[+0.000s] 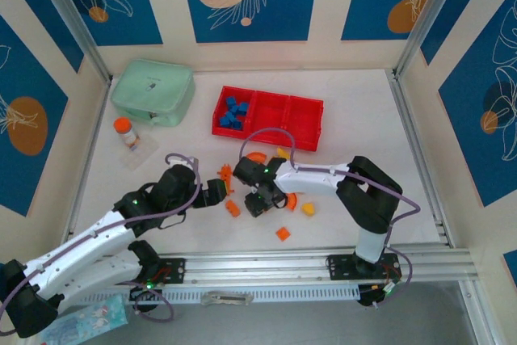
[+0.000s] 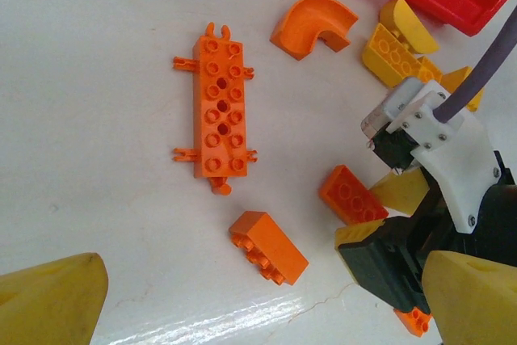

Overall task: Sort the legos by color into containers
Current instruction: Pick up the lego from the bottom-center of the table, then place the lego in the container.

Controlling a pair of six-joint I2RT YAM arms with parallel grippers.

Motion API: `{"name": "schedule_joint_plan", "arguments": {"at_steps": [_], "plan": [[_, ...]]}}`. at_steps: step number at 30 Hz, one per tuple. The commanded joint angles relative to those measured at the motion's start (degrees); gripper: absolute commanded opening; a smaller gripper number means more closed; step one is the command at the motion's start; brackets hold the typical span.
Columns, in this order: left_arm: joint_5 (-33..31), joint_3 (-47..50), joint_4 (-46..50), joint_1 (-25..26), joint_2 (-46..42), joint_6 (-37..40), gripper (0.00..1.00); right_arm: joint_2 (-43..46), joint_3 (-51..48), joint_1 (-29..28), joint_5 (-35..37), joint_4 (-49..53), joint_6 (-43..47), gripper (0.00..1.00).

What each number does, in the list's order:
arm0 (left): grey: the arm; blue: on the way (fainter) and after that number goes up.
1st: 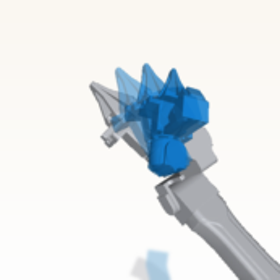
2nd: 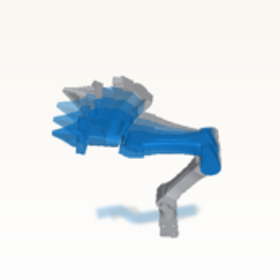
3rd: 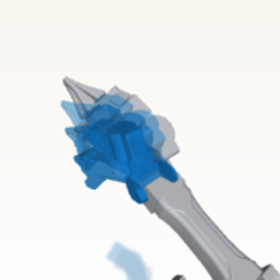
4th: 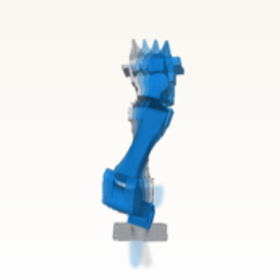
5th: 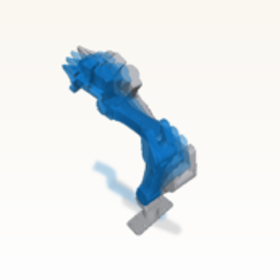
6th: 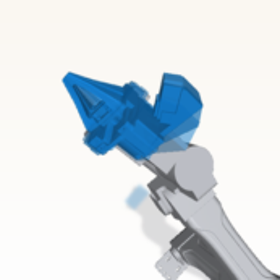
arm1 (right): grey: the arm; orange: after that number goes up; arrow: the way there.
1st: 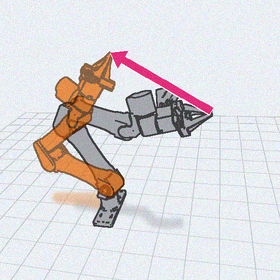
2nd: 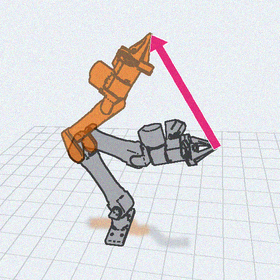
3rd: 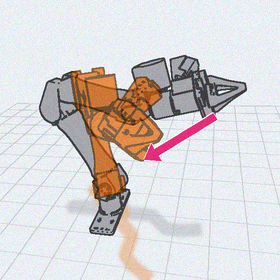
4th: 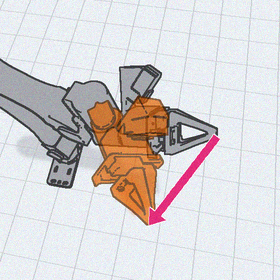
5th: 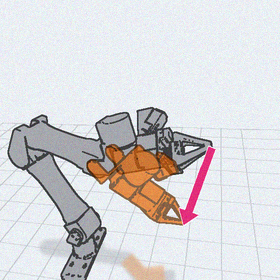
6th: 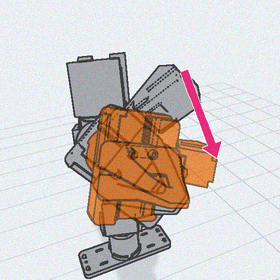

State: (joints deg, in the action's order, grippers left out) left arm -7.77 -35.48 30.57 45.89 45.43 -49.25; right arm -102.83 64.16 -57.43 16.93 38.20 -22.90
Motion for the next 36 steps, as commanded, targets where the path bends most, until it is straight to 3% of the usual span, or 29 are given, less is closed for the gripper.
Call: {"name": "schedule_joint_plan", "arguments": {"at_steps": [1,12,17,26,36], "plan": [[-1.11,0.33,1.06,0.41,-0.43,-0.5,0.99,-2.25,1.72,-0.51,2.68,2.12,-0.09,0.52],[-1.38,-0.08,0.47,0.34,-0.17,0.33,0.99,-1.07,3.16,-0.51,4.93,2.59,0.53,0.33],[-2.42,-2.57,1.15,0.21,1.09,2.58,0.99,2.16,5.17,1.57,3.64,2.28,1.65,0.32],[-1.34,-11.21,3.04,-5.11,7.15,9.63,0.99,0.97,16.34,12.68,5.05,0.53,4.67,0.31],[5.46,-16.14,-2.7,-14.16,15.8,12.19,0.99,-13.62,36.27,23.1,7.49,-1.87,6.25,0.31]]}}
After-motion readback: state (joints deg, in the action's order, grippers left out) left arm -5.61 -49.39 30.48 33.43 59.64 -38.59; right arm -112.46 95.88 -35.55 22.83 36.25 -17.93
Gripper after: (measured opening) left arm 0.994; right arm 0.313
